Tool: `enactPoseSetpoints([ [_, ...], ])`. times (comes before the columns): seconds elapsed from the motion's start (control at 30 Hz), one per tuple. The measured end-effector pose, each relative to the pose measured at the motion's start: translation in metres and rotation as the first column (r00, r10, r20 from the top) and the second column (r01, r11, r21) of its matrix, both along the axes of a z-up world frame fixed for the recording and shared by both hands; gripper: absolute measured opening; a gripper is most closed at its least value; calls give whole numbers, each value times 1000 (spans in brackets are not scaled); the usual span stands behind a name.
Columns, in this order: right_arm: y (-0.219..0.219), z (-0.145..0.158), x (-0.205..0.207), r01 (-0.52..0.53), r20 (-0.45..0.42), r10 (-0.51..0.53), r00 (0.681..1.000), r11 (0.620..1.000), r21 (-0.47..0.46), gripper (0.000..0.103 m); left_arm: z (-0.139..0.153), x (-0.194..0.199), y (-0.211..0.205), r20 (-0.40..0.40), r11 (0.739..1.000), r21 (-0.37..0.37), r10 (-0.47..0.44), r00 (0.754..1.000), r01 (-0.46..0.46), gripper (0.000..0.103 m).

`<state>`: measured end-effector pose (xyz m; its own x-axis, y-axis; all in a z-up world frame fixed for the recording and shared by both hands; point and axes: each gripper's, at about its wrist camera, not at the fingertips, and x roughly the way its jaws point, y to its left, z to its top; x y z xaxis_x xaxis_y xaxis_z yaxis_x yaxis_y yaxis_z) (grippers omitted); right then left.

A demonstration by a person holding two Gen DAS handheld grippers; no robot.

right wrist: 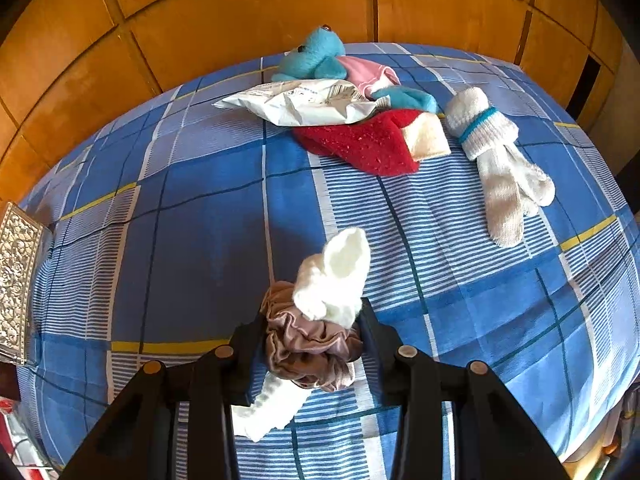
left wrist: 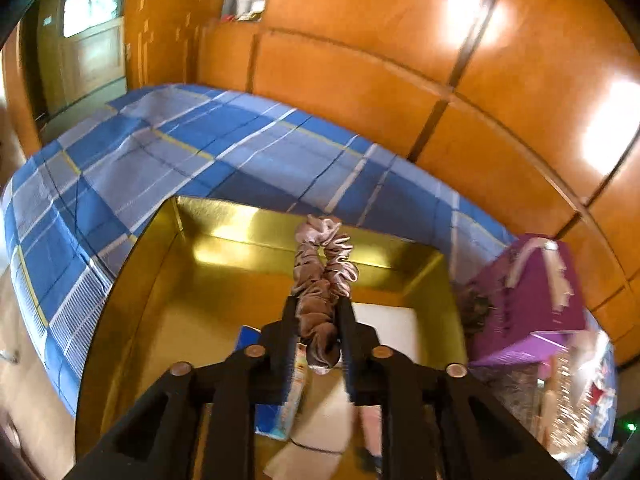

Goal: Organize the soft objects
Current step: 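Carry the brown scrunchie with the left tool and drop it into the tray, then carry the white sock and scrunchie with the right tool and release them in the tray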

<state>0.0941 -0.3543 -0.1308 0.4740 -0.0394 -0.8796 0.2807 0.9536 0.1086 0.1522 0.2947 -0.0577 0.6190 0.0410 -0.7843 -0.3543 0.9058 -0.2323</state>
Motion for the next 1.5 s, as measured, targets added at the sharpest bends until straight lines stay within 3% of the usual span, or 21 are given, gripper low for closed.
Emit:
enactPoseSetpoints([
  [0.03,0,0,0,3,-1,-3,1000,1000,-1,39,-3,2,3,-6,1000,-15,2,1000,-2,43],
  [0.07,0,0,1,6,-2,-6,1000,1000,0,39,-7,3,5,-12,1000,-24,15,1000,-15,63],
  [0.1,0,0,1,9,-2,-9,1000,1000,0,39,-9,3,6,-18,999,-12,37,999,-37,71],
  [0.33,4,-1,4,9,-7,-9,1000,1000,-21,39,5,-21,-13,34,999,39,29,999,-30,73],
  [0.43,3,-1,3,18,2,-18,1000,1000,-19,39,13,-38,-32,54,995,93,31,998,-35,79],
  [0.73,1,2,0,46,25,-46,999,999,-2,36,28,-85,-79,93,987,158,-45,995,30,88],
  [0.93,5,5,7,38,32,-39,999,999,28,36,32,-101,-102,76,974,224,-60,995,42,99],
  [1.23,41,29,22,-58,97,53,994,997,45,35,36,-113,-112,95,965,254,-85,992,58,103],
  [1.5,91,69,42,-184,178,171,969,981,60,35,31,-117,-108,91,969,237,-90,992,66,103],
])
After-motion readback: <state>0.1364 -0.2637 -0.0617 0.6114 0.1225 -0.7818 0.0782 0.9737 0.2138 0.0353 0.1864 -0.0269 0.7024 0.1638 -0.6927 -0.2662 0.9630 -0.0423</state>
